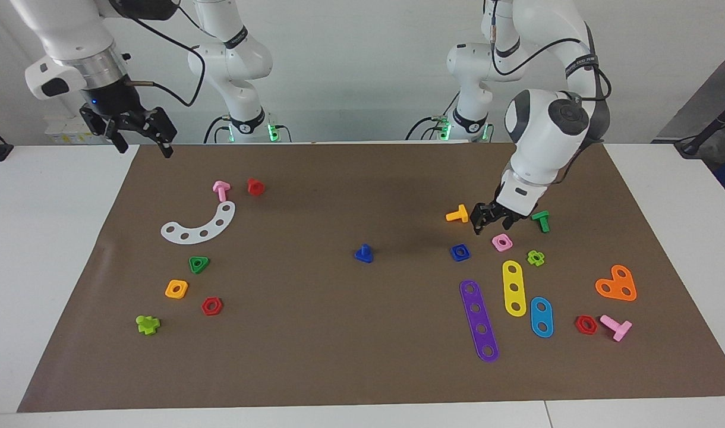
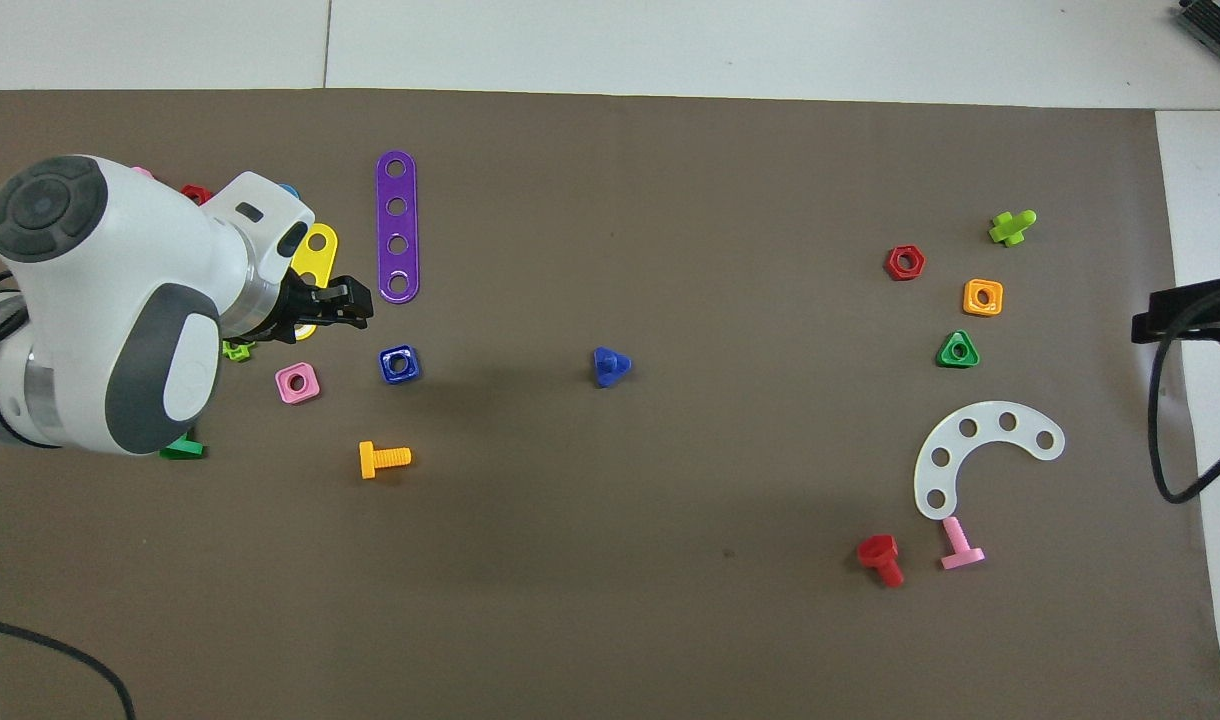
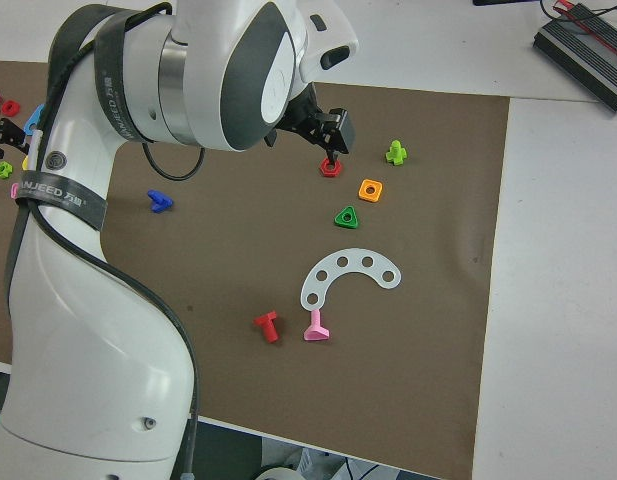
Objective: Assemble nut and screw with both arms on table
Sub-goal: 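Withdraw the right gripper while the left gripper reaches the blue nut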
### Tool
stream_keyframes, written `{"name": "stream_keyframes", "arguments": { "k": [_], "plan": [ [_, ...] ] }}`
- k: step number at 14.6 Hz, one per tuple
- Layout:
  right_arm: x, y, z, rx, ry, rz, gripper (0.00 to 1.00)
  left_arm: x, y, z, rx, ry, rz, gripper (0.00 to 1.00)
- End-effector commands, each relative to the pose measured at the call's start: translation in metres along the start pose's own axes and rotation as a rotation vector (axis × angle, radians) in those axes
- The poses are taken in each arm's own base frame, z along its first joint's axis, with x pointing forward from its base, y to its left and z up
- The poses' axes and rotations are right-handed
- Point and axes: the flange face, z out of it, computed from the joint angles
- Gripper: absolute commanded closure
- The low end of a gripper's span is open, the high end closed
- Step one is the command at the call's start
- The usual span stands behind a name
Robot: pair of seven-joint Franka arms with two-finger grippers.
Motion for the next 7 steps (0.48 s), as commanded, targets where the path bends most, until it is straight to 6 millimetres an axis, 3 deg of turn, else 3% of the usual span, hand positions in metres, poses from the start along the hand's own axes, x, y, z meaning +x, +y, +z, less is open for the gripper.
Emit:
{"name": "stream_keyframes", "arguments": {
  "k": [1, 3, 7],
  "plan": [
    [0.006, -0.003, 0.008, -0.001, -0.025, -0.018, 0.0, -0.006, 0.014, 0.029, -0.007, 0.001, -0.049, 0.22],
    [0.003, -0.011, 0.013, -0.001, -0.028, -0.025, 0.0, -0.009, 0.029, 0.052, -0.009, 0.009, -0.069, 0.23],
    [0.0, -0.015, 0.017, -0.002, -0.034, -0.012, 0.0, -0.008, 0.036, 0.088, 0.012, -0.011, -0.064, 0.29]
  ]
}}
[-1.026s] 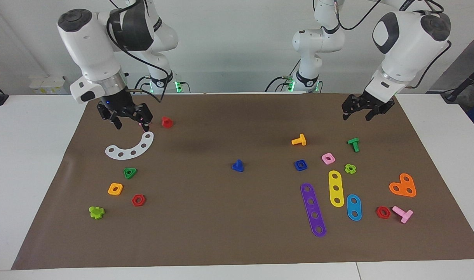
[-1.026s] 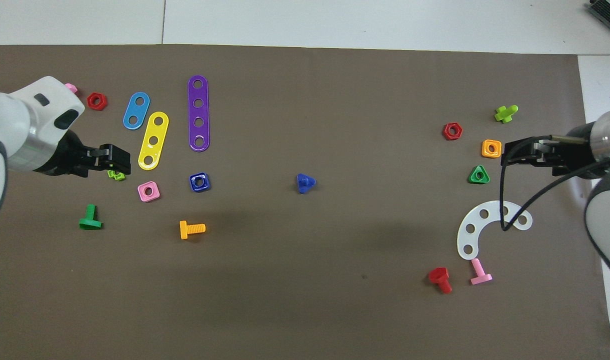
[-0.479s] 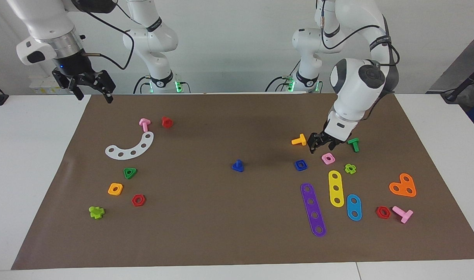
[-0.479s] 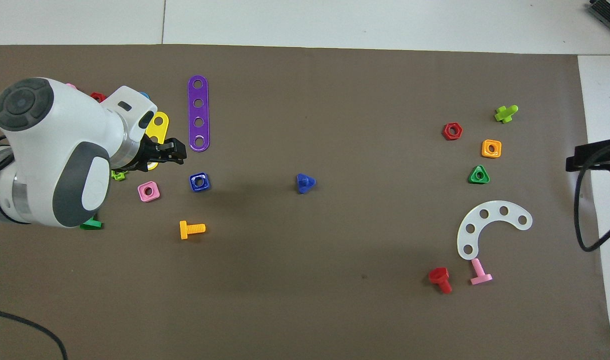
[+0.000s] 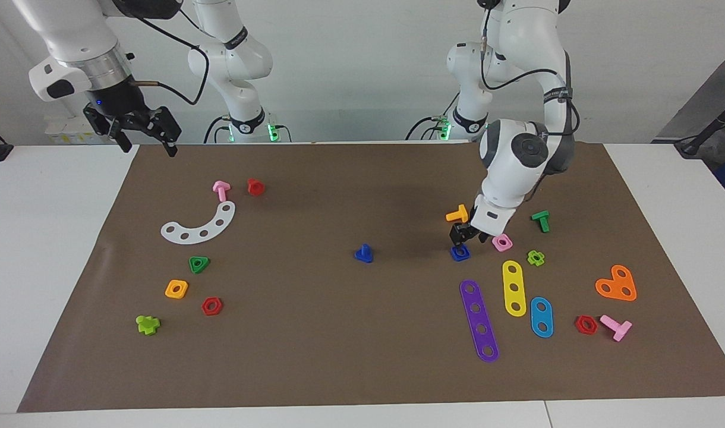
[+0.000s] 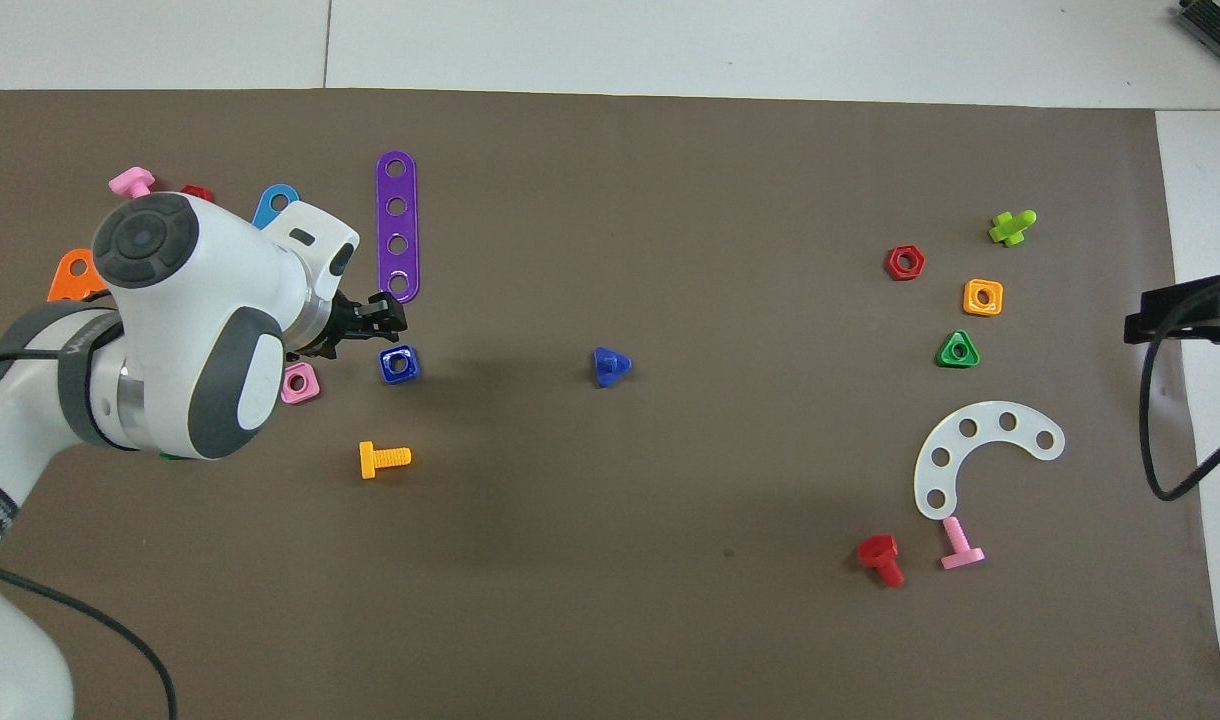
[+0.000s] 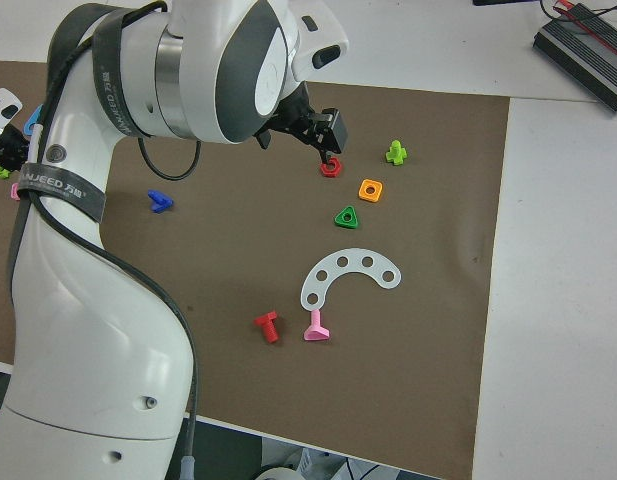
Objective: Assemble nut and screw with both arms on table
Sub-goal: 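Withdraw the right gripper while the left gripper reaches the blue nut, then grasp the dark blue square nut with the left gripper and lift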
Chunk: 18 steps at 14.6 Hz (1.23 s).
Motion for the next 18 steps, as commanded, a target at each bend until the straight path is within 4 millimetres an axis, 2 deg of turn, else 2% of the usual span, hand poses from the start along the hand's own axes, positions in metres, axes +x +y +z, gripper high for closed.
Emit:
{"name": "stream_keyframes", "arguments": {
  "k": [1, 4, 7, 11, 18],
  "plan": [
    [-0.004, -0.001, 0.003, 0.005, -0.006, 0.01, 0.0, -0.001, 0.0, 0.015, 0.004, 0.001, -0.016, 0.29],
    [-0.006, -0.007, 0.003, 0.004, -0.006, 0.01, 0.0, -0.003, -0.002, 0.023, 0.009, -0.002, -0.015, 0.33],
    [-0.01, -0.025, 0.006, 0.003, 0.002, 0.042, 0.0, -0.01, -0.006, 0.045, 0.008, 0.008, -0.016, 0.34],
    [-0.01, -0.025, 0.007, 0.003, -0.001, 0.042, 0.0, -0.014, -0.004, 0.05, 0.013, 0.0, -0.009, 0.35],
    [-0.01, -0.025, 0.007, 0.003, -0.001, 0.041, 0.0, -0.016, -0.003, 0.05, 0.016, -0.008, -0.004, 0.47]
  ]
}}
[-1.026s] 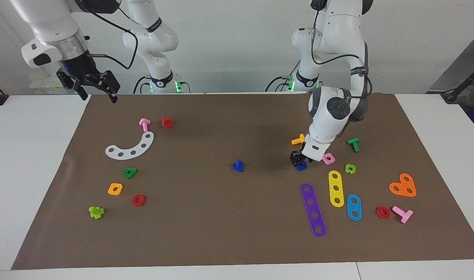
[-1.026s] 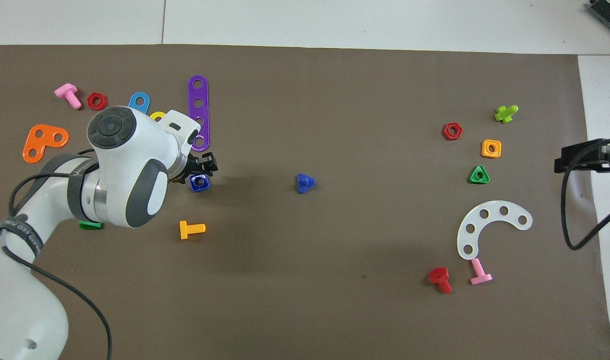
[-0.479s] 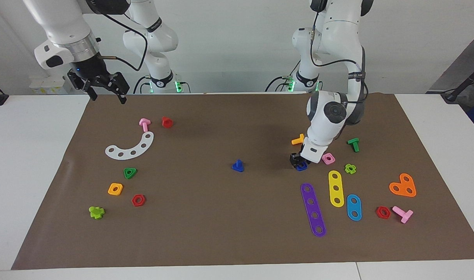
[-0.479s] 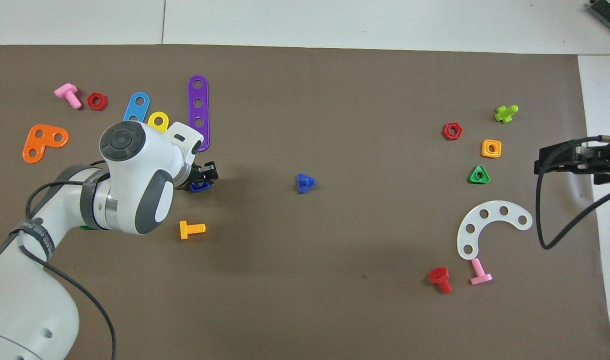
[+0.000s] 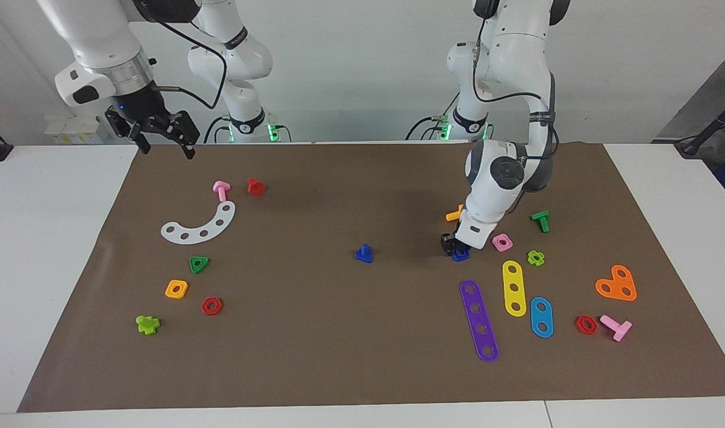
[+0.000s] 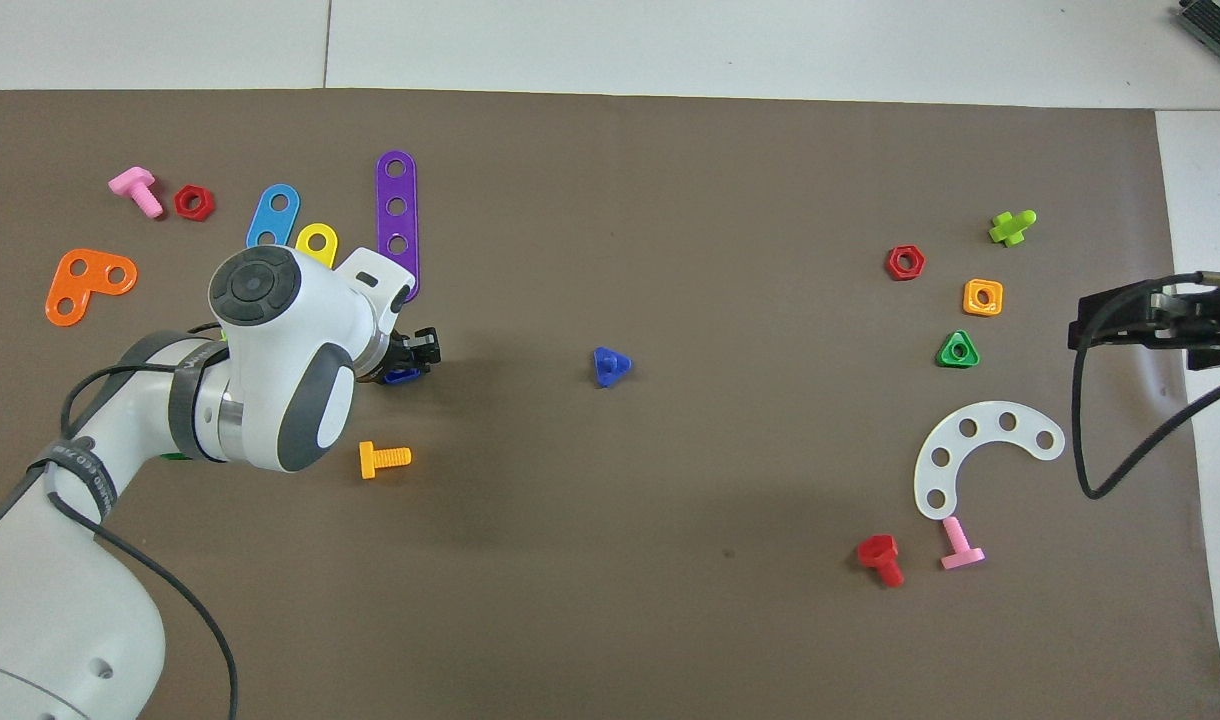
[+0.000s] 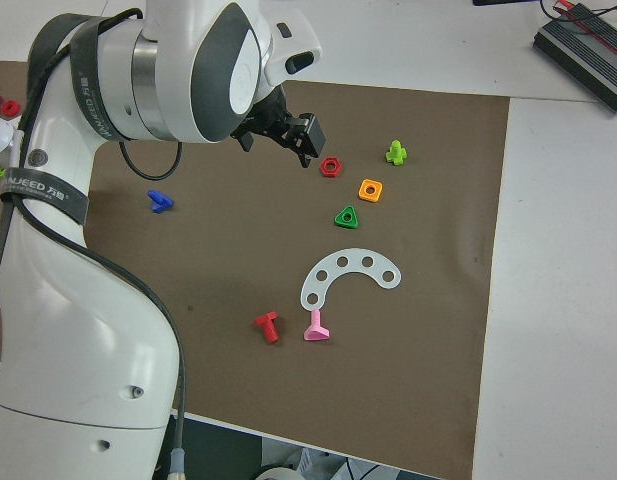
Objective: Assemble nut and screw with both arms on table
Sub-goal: 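Grasp the dark blue square nut with the left gripper and lift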
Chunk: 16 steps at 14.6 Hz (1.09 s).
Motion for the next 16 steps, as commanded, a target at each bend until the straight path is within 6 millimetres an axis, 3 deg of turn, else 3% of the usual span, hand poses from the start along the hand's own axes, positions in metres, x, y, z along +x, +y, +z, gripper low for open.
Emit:
{"name": "stream_keyframes", "arguments": {
  "k": [1, 6, 11, 12, 16],
  "plan": [
    [-0.005, 0.002, 0.0, 0.007, 0.012, 0.013, 0.0, -0.003, -0.001, 0.002, 0.0, 0.01, -0.009, 0.51],
    [-0.005, 0.003, 0.0, 0.007, 0.014, 0.011, 0.0, 0.0, 0.001, -0.003, -0.005, 0.019, -0.005, 0.69],
    [-0.005, 0.002, 0.0, 0.007, 0.014, 0.011, 0.0, 0.031, 0.022, -0.035, -0.036, 0.068, 0.002, 0.75],
    [-0.005, 0.003, 0.0, 0.007, 0.014, 0.013, 0.0, 0.035, 0.032, -0.044, -0.046, 0.083, 0.009, 0.75],
    [-0.005, 0.002, 0.0, 0.007, 0.014, 0.011, 0.0, 0.026, 0.101, -0.078, -0.068, 0.089, -0.002, 0.75]
  ]
}}
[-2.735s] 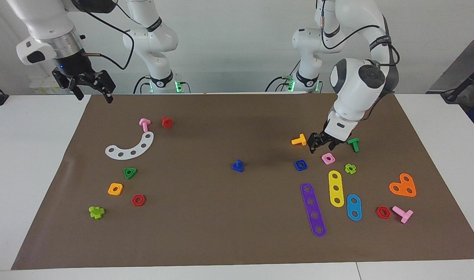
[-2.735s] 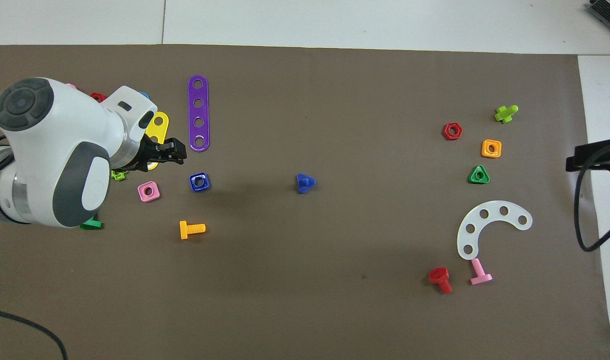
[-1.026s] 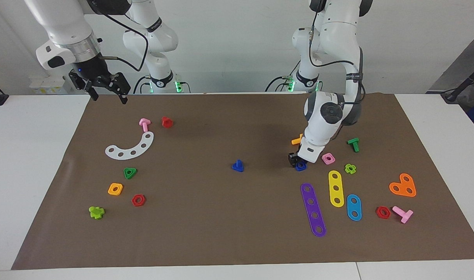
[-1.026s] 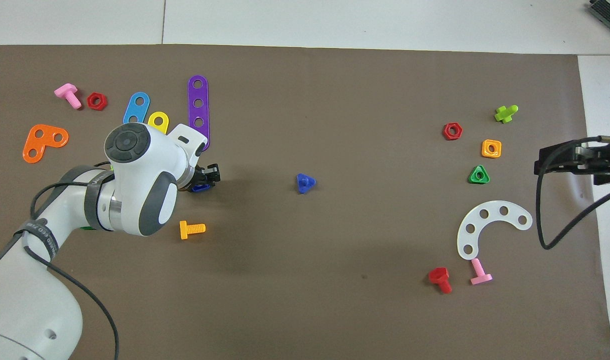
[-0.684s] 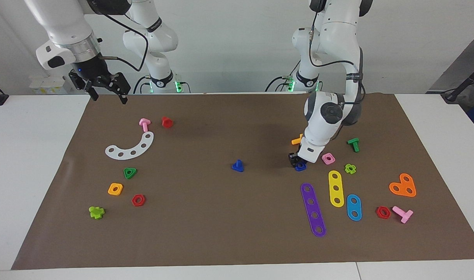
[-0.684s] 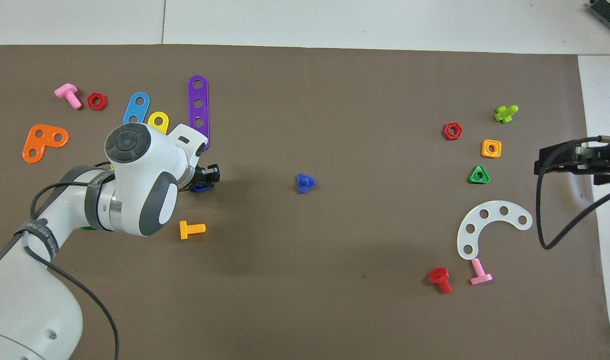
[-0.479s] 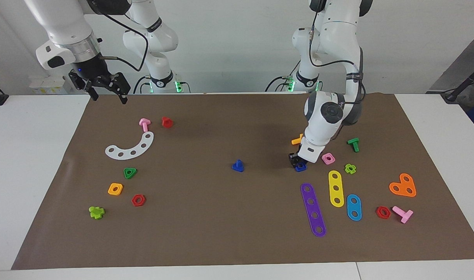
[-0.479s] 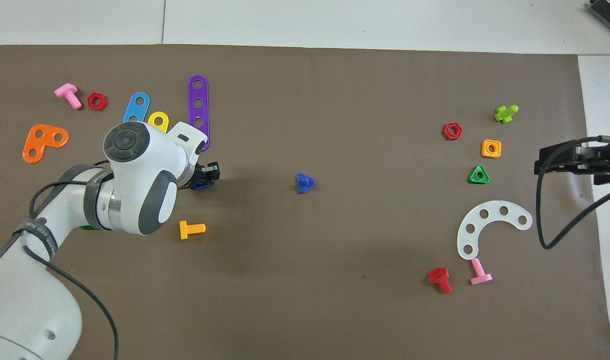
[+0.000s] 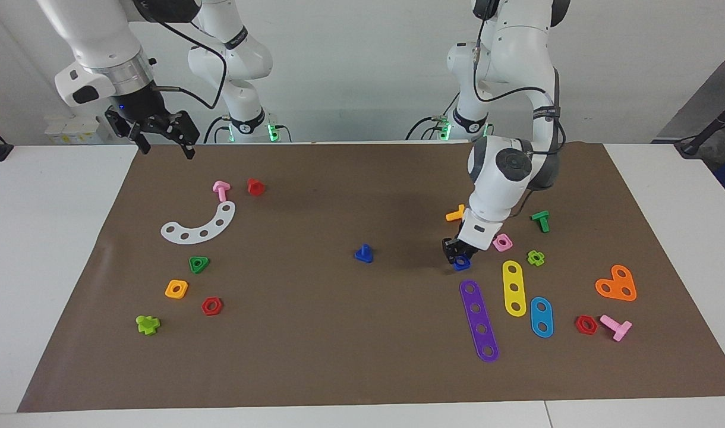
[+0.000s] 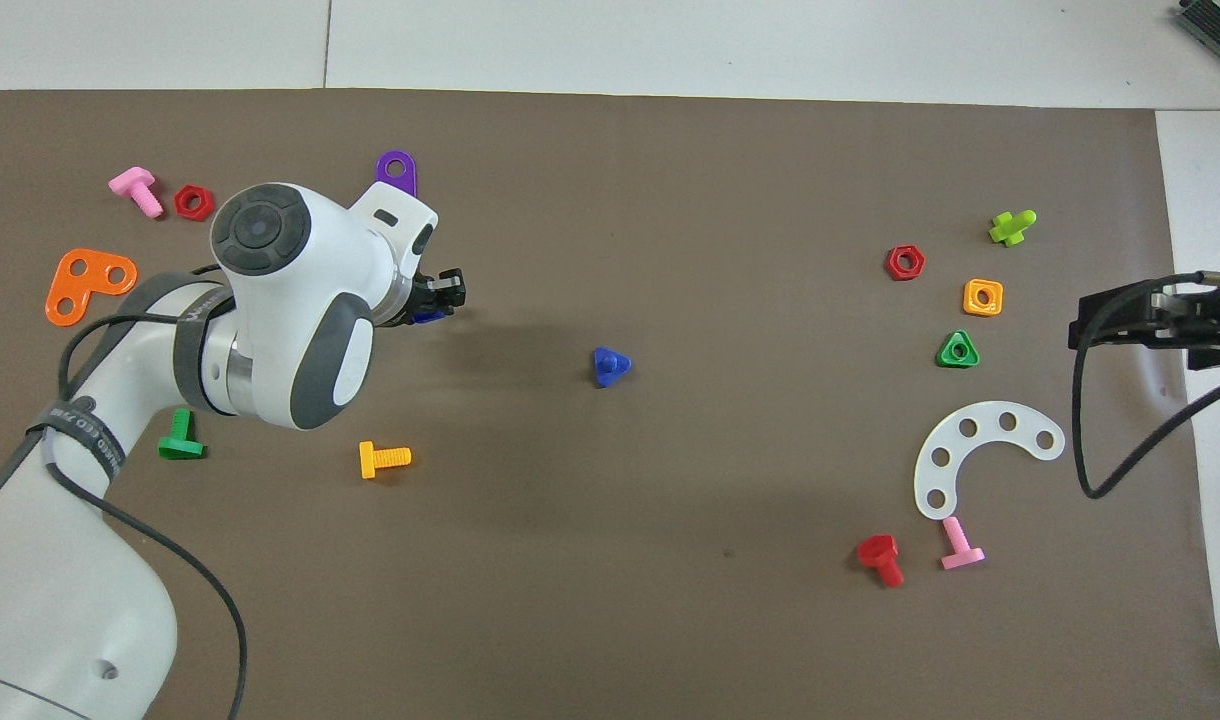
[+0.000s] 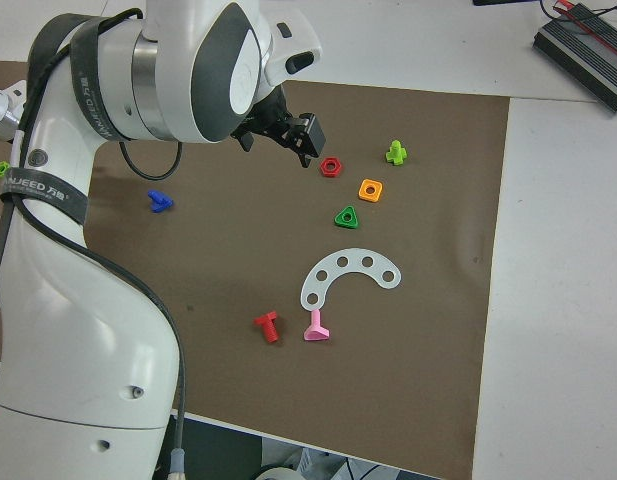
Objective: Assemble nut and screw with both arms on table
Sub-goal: 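Carry the blue nut with the left gripper over the blue bolt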
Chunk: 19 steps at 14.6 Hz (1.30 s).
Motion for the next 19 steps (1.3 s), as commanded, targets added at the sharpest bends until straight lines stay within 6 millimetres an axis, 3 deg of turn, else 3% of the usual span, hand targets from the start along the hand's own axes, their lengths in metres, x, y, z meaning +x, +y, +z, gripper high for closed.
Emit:
{"name": "stream_keyframes", "arguments": {
  "k": [1, 6, 8, 12, 19],
  "plan": [
    [-0.005, 0.003, 0.0, 0.007, 0.013, 0.013, 0.0, -0.002, 0.051, -0.009, 0.003, -0.019, -0.024, 0.75],
    [-0.005, 0.003, 0.0, 0.007, 0.013, 0.006, 0.0, -0.026, 0.135, -0.012, 0.005, -0.043, 0.017, 0.75],
    [-0.005, 0.003, 0.0, 0.007, 0.013, 0.005, 0.0, -0.031, 0.156, -0.013, 0.011, -0.056, 0.026, 0.75],
    [-0.005, 0.003, 0.0, 0.007, 0.013, 0.005, 0.0, -0.056, 0.177, -0.005, 0.021, -0.076, 0.065, 0.76],
    [-0.005, 0.003, 0.0, 0.006, 0.012, 0.005, 0.0, -0.08, 0.18, 0.015, 0.05, -0.116, 0.086, 0.76]
  ]
}}
